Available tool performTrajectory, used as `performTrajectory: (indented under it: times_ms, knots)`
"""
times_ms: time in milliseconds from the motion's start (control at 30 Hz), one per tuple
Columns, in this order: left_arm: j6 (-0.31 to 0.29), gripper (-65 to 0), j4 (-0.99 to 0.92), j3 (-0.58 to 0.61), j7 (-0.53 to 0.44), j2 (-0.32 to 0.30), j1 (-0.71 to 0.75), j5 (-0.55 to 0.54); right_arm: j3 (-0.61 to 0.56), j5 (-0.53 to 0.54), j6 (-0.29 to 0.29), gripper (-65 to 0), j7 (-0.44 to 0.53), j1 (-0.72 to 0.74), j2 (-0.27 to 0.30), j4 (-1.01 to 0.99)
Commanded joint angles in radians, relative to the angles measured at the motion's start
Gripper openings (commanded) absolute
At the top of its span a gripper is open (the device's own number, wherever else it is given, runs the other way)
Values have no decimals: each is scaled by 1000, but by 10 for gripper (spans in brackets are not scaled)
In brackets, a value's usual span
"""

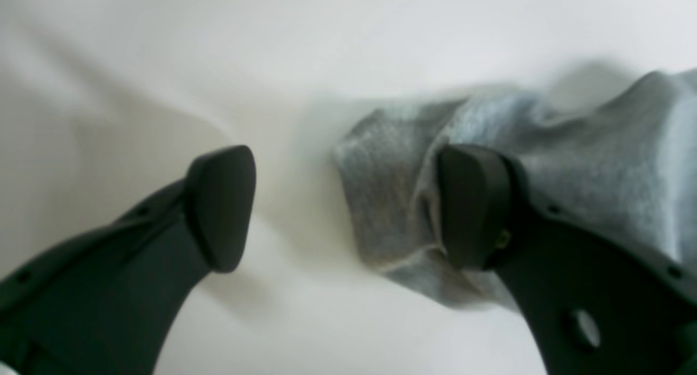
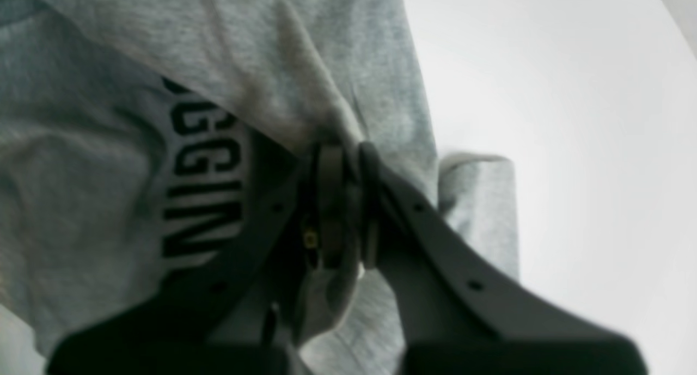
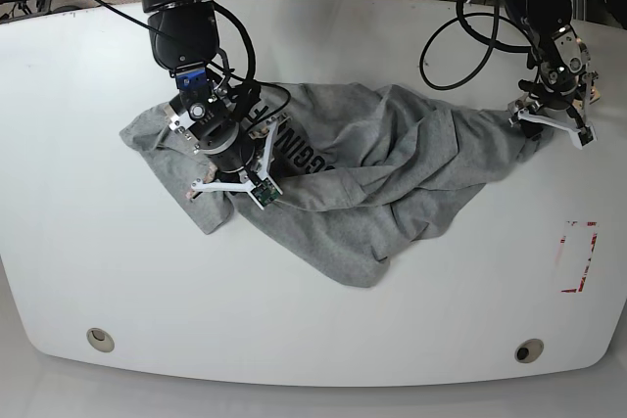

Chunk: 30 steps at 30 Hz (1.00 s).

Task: Fold the T-shirt properly
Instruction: 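Grasp the shirt corner opposite the right gripper with the left gripper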

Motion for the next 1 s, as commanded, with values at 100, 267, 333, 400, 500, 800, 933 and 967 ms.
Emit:
performTrajectory:
  times_ms: [100, 267, 333, 400, 500, 800, 933, 967]
  knots:
    - [-45, -158, -3, 3, -6, -11, -37, -5, 5, -4, -1, -650, 20, 18, 9, 22]
    - [-89, -158, -4, 3, -6, -6, -61, -2, 5, -4, -1, -650, 20, 18, 9, 22]
    - [-91, -162, -4, 15, -6, -6, -63, -2, 5, -4, -1, -650, 20, 18, 9, 22]
    - [-91, -165, -4, 34, -6, -9, -63, -2, 5, -4, -1, -650, 20, 18, 9, 22]
    - [-91, -236, -4, 46, -6, -9, -63, -2, 5, -4, -1, -650, 20, 20, 9, 22]
    - [-91, -650, -80, 72, -5, -25, -86, -2, 5, -4, -1, -650, 20, 25, 11, 22]
    - [-91, -650, -72, 95, -5, -60, -94, -9, 6, -5, -1, -650, 20, 29, 11, 22]
    - [-91, -650, -58, 95, -5, -61, -94, -9, 8, -5, -1, -650, 20, 29, 11, 24]
